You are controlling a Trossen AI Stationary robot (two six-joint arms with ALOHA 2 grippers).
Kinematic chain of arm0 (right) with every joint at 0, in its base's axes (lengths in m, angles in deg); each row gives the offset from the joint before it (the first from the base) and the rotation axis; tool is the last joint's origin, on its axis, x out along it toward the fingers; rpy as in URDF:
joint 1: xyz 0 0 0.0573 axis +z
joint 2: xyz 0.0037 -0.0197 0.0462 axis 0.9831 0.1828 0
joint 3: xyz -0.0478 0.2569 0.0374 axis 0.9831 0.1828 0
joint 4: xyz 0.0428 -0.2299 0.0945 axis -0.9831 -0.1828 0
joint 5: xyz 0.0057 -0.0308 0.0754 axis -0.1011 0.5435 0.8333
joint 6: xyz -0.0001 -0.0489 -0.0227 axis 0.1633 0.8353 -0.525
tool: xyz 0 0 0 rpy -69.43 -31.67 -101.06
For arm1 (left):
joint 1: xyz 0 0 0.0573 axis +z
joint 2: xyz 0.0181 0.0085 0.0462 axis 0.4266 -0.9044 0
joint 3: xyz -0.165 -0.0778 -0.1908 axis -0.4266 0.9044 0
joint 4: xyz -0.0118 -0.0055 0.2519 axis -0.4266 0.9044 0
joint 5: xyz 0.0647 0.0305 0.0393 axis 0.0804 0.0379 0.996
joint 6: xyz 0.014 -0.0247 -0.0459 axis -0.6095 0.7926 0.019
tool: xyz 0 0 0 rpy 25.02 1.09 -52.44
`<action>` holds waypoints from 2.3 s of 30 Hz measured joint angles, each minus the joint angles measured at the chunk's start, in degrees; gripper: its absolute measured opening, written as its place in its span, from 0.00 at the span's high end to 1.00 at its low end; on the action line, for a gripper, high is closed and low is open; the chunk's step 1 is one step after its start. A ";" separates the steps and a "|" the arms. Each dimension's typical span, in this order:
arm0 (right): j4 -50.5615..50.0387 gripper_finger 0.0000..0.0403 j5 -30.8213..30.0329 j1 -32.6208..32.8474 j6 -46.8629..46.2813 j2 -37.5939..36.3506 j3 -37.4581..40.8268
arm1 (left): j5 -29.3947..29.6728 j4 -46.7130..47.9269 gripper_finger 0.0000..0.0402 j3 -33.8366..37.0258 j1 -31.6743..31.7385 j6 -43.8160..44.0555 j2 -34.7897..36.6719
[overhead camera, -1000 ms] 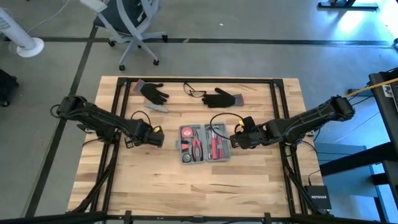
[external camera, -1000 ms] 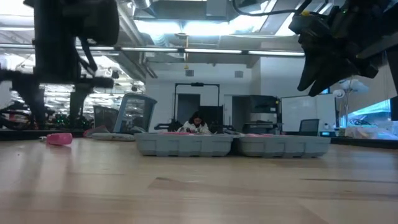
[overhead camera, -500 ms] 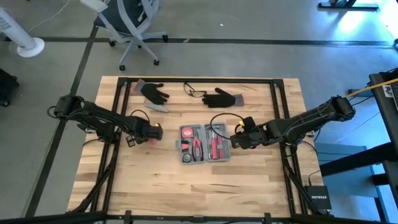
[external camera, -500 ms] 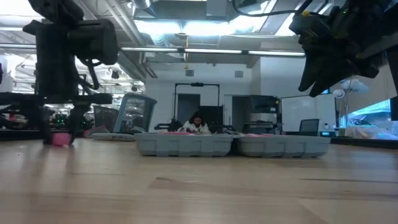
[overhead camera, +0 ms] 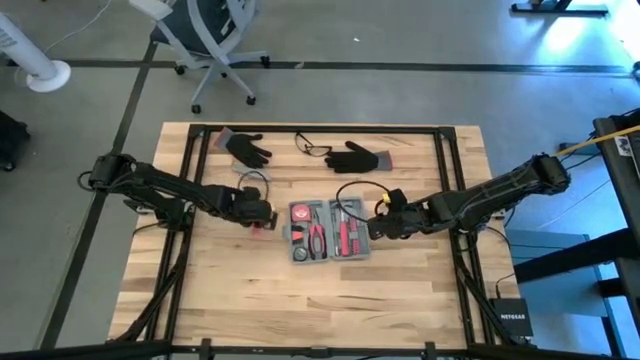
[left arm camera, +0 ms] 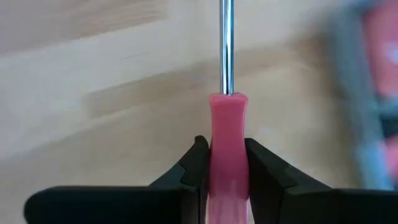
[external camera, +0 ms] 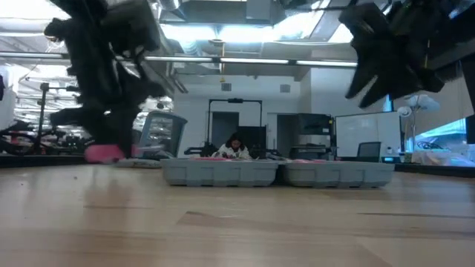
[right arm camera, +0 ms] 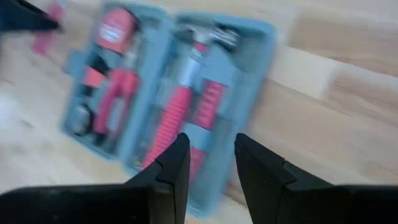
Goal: Prefit tool cases
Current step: Put the orange socket wrench into the gray prefit tool case
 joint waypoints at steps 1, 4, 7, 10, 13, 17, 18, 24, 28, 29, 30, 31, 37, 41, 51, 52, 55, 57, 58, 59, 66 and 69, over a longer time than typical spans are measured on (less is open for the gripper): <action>2.03 0.70 -0.71 0.00 0.00 0.00 0.00 | 0.53 -0.75 0.84 -0.68 -0.34 -2.08 0.77; 10.09 0.70 -3.37 -0.06 0.04 0.00 0.45 | 2.44 -6.25 0.84 -1.71 -1.57 -10.12 4.57; 23.16 0.70 -4.88 -1.62 0.07 0.02 3.34 | 2.12 -12.63 0.84 -1.63 -3.37 -18.28 7.67; 43.07 0.70 -4.60 -4.32 1.59 1.46 7.89 | 1.36 -17.44 0.84 -1.72 -4.68 -24.00 9.78; 62.89 0.70 -3.83 -6.88 4.29 4.65 11.09 | 1.70 -19.30 0.84 -1.59 -4.60 -23.54 11.35; 75.26 0.70 -1.42 -9.85 9.07 9.87 9.83 | 3.80 -25.87 0.84 -1.64 -4.29 -24.02 13.34; 75.79 0.70 -0.70 -10.31 11.23 11.15 8.22 | 3.71 -27.35 0.84 -1.66 -4.11 -24.22 13.45; 75.27 0.70 2.76 -10.78 26.29 17.77 -1.45 | 1.17 -33.40 0.84 -1.68 -2.71 -24.59 13.44; 75.38 0.70 7.23 -12.30 26.66 19.44 -5.60 | 1.58 -38.53 0.84 -1.68 -2.65 -24.81 14.78; 75.26 0.70 8.79 -12.74 26.65 19.51 -6.22 | 2.19 -39.46 0.84 -1.68 -2.65 -25.50 15.43; 74.64 0.70 10.92 -13.21 26.67 19.52 -6.95 | 2.98 -39.98 0.84 -1.68 -2.63 -26.04 16.13; 73.97 0.70 12.74 -13.53 26.79 19.52 -7.79 | 3.52 -40.07 0.84 -1.68 -2.42 -26.86 16.84; 71.12 0.70 16.56 -15.93 28.50 19.50 -11.15 | 4.00 -39.86 0.84 -1.68 -1.61 -27.05 20.41; 67.05 0.70 18.34 -16.82 30.23 19.50 -13.73 | 3.35 -41.00 0.84 -1.68 -1.84 -26.60 20.71; 60.77 0.70 19.17 -16.94 32.88 20.39 -18.29 | 2.92 -44.57 0.84 -1.66 -1.73 -26.66 19.18; 60.14 0.70 18.64 -16.92 33.01 20.39 -18.43 | 2.91 -45.16 0.84 -1.66 -1.73 -26.65 18.99; 58.78 0.70 18.14 -16.90 33.01 20.45 -18.36 | 2.83 -47.02 0.84 -1.66 -1.73 -26.58 18.91; 59.08 0.70 18.77 -16.90 33.01 20.46 -18.36 | 2.84 -47.62 0.84 -1.66 -1.62 -26.55 18.65; 59.24 0.70 18.86 -16.90 33.00 20.46 -18.36 | 2.80 -47.55 0.84 -1.68 -1.44 -26.54 18.61; 59.21 0.70 18.84 -16.90 32.97 20.46 -18.36 | 2.81 -47.45 0.84 -1.68 -1.34 -26.44 18.50; 61.24 0.70 20.49 -16.87 32.90 20.46 -18.36 | 0.46 -52.05 0.84 -1.68 -1.36 -25.04 15.33; 61.43 0.70 21.34 -16.87 32.86 20.46 -18.34 | -0.76 -54.41 0.84 -1.70 -1.09 -24.33 13.45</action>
